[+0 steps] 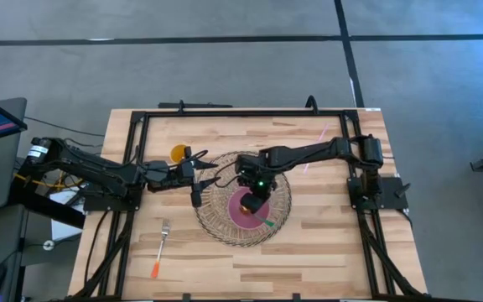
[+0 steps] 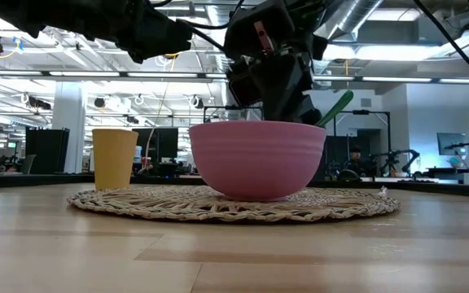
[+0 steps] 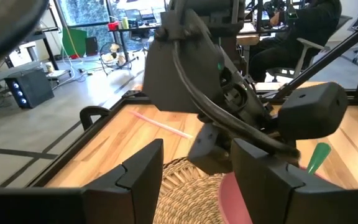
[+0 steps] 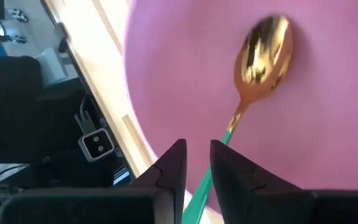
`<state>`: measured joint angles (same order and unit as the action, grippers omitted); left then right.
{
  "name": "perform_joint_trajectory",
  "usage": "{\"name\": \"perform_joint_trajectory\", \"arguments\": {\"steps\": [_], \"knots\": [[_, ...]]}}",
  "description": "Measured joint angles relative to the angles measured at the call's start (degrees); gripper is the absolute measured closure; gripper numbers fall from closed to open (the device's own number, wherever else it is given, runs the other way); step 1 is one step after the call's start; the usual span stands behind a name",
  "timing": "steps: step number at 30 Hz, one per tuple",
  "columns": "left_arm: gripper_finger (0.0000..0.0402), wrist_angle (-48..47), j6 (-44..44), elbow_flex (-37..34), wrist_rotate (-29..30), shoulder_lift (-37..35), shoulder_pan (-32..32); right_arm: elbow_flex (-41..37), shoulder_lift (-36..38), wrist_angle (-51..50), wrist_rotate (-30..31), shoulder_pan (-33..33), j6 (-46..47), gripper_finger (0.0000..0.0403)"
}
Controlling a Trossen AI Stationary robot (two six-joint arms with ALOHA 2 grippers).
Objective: Pick & Place Utensil
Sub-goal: Put the orange fork into the pink bowl
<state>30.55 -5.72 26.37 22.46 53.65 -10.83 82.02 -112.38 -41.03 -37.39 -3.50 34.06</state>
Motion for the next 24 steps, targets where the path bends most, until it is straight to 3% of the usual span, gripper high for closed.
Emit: {"name": "perform_joint_trajectory", "arguments": {"steps": [9,14,18,24], "knots": [[0.0211,0.0,0.0,0.0,-0.03,0.0,0.0,8.9,0.0,-13.72,5.99,-0.38,-6.18,0.0337],[0.0211,0.0,0.02,0.0,-0.04,0.0,0.0,15.26,1.76,-23.98,16.25,-0.29,-12.0,0.0337],[0.0211,-0.08,0.34,0.0,-0.02,0.0,-0.02,15.6,6.33,-25.77,25.03,0.5,-13.51,0.0337],[0.0211,-0.32,2.14,0.02,-0.24,0.0,-0.11,15.58,14.74,-23.12,27.56,1.79,-16.08,0.0337]]}}
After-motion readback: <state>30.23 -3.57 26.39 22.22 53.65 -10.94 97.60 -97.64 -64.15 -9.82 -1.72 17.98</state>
